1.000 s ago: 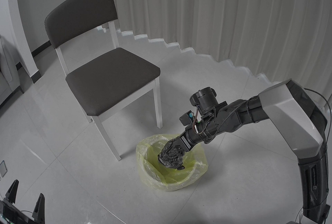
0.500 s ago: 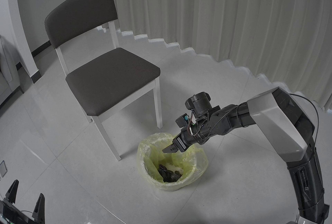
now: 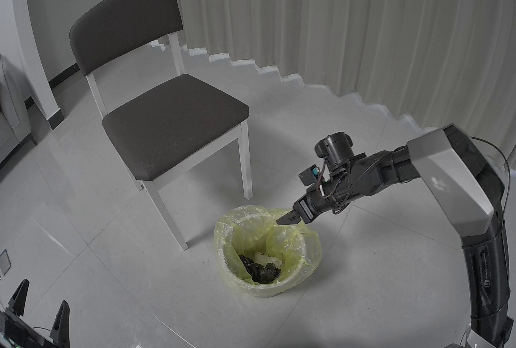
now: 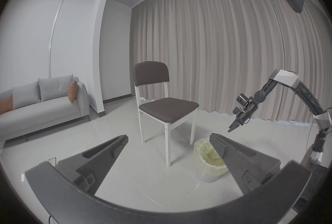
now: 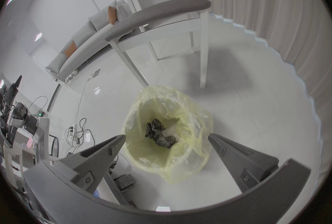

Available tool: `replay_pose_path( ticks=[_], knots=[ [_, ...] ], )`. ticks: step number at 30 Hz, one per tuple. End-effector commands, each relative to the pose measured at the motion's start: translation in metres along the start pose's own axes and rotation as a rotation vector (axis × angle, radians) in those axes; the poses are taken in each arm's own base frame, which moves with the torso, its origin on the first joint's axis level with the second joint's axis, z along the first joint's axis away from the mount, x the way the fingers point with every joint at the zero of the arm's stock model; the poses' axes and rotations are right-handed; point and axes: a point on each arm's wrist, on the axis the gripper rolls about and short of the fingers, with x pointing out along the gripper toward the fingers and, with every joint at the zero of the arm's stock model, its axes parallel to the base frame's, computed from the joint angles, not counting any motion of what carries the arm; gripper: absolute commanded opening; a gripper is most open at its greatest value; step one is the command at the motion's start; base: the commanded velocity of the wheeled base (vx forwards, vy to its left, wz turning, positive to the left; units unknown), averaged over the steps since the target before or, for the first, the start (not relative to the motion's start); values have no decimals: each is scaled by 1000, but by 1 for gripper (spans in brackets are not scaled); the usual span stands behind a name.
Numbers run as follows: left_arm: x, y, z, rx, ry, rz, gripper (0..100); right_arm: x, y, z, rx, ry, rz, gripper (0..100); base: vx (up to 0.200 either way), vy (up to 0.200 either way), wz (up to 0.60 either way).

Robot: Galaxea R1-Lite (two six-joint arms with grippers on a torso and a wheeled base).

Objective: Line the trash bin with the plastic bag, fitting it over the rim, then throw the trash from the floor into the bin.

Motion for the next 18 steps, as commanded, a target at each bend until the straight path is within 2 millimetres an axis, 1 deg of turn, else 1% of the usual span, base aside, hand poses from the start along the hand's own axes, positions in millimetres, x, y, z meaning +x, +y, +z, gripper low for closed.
replay_pose_path(
  ticks=[1, 3, 7, 10, 14, 16, 18],
  knots=[
    [0, 0, -4, 0, 1, 0, 100, -36, -15, -1, 35, -20, -46, 100, 0, 0, 0],
    [0, 0, -4, 0, 1, 0, 100, -52, -24, -10, 66, -8, -77, 100, 0, 0, 0],
    [0, 0, -4, 0, 1, 0, 100, -59, -36, -21, 107, 19, -135, 100, 0, 0, 0],
    [0, 0, -4, 0, 1, 0, 100, -72, -36, -25, 117, 16, -159, 100, 0, 0, 0],
    [0, 0, -4, 2, 1, 0, 100, -109, -25, -22, 101, -58, -219, 100, 0, 0, 0],
    [0, 0, -4, 2, 1, -2, 100, -131, -23, -23, 107, -104, -288, 100, 0, 0, 0],
    [0, 0, -4, 2, 1, -2, 100, -159, -21, -26, 126, -152, -354, 100, 0, 0, 0]
  ],
)
